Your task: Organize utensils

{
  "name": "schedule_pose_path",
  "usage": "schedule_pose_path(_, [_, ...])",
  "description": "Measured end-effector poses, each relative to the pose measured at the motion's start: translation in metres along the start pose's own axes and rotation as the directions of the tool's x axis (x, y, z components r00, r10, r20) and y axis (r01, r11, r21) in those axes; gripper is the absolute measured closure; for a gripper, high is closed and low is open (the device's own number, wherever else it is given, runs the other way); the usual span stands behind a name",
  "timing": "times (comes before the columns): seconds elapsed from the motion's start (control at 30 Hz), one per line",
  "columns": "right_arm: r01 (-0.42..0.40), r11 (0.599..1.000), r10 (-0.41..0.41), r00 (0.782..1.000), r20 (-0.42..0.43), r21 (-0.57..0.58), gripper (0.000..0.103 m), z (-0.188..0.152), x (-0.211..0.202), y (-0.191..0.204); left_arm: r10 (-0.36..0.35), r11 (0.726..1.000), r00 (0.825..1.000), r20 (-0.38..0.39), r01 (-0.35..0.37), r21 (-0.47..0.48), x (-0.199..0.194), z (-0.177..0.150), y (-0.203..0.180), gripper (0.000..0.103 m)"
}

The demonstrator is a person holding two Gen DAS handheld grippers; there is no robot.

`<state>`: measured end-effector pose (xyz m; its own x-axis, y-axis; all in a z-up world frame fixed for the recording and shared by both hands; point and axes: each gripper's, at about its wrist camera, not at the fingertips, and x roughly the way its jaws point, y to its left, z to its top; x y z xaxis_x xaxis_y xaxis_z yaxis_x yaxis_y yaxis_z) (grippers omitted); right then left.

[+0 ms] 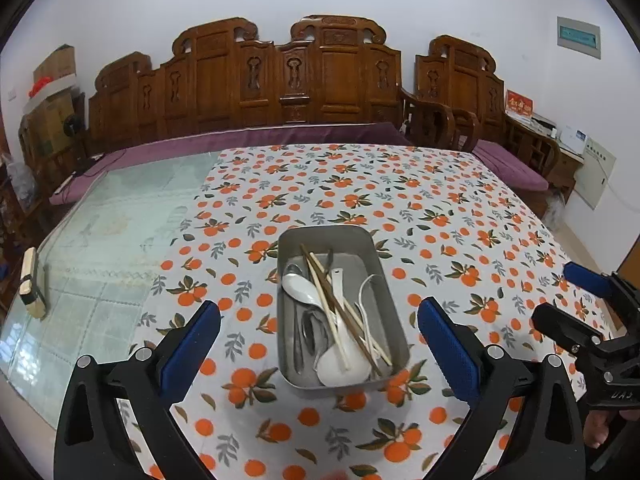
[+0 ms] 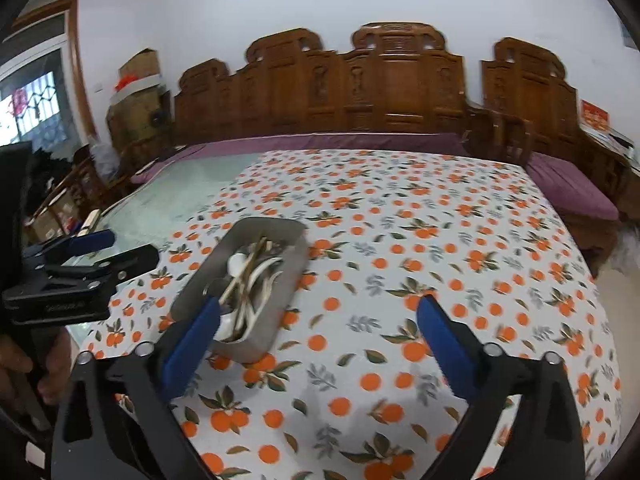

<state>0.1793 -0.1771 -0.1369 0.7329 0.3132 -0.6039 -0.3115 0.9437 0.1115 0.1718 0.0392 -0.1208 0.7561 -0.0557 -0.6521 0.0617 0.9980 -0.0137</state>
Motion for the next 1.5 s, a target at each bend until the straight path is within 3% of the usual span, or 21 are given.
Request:
schedule_pose_path(0.23, [0.039,0.999,-0.04,0.999,0.011,0.037,0.003,-0.012,-0.025,-0.018,-0.025,1.0,0.999,-0.028,0.025,0.011,-0.013,-0.012,-0.023,0.008])
schedule_pose_path(0.57, [0.062,0.996,-0.064,0.998,0.026,0.063,0.003,-0.024,-0.054,-0.031,-0.033,0.999,0.999,0.013,0.033,0.007,-0.048,-0.016,-0.043,0.008])
schedule_pose_path(1.2, [0.095,0.995,-0.099,0.973,0.208,0.032,0.003,0.006,-0.151,-0.009,-0.042,0.999,0.988,0.15,0.039,0.021,-0.14,0.012,-0.061,0.008])
schedule_pose_path(1.5, [0.104,0.994,-0.106,0.947,0.305,0.025,0.003,0.02,-0.194,0.0,-0.028,0.999,0.974,0.224,0.023,0.025,-0.177,0.022,-0.064,0.008])
